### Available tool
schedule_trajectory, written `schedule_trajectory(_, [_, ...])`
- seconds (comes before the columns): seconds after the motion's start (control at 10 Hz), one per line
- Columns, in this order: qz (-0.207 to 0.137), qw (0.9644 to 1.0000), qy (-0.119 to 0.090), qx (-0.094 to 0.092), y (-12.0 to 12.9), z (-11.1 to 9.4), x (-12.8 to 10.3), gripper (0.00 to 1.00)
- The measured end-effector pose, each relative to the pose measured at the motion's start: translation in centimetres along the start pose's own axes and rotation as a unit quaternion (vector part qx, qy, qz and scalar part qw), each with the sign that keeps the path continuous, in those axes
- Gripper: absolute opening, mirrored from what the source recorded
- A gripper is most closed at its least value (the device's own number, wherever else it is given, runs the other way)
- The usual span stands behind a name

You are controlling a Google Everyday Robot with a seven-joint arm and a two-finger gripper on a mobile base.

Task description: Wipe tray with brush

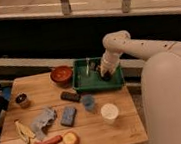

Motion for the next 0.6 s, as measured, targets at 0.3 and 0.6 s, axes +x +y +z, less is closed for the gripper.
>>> schedule_trajectory(0.3, [0.012,0.9997,-0.022,-0.005,-1.0,0.4,-2.4,0.0])
schedule_trajectory(0.6, [-0.013,0.9987,-0.037,-0.034,2.1,0.3,-3.7,0.0])
